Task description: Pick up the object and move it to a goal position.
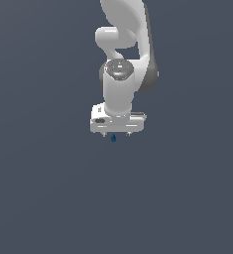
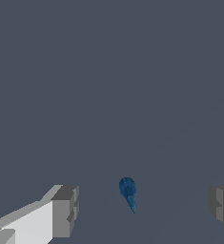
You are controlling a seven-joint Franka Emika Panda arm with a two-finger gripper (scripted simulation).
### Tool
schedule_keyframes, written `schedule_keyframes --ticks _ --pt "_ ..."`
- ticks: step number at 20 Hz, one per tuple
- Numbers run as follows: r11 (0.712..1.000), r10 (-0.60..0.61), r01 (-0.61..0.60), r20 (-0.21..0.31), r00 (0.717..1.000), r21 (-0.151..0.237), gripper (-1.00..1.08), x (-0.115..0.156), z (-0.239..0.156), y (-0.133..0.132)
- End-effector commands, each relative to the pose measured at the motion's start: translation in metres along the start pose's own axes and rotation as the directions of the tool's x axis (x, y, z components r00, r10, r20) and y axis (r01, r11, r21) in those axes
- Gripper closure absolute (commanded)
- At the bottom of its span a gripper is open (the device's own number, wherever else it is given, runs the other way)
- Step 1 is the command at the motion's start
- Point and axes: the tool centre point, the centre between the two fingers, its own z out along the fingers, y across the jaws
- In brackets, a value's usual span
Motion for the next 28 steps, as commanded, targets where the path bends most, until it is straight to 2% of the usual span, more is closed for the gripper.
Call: schedule_keyframes --ticks 1,11,17,28 --pt "1.0 0.0 0.0 0.0 1.0 0.0 -0.92 0.0 0.0 0.0" --pt "1.0 0.02 -0.02 0.008 1.0 0.016 -0.92 -0.003 -0.003 0.019" --pt "1.0 0.014 -0.014 0.007 1.0 0.015 -0.92 -0.003 -0.002 0.019" --pt "0.993 -0.116 0.116 -0.001 0.993 0.014 -0.92 -0.015 0.015 0.019"
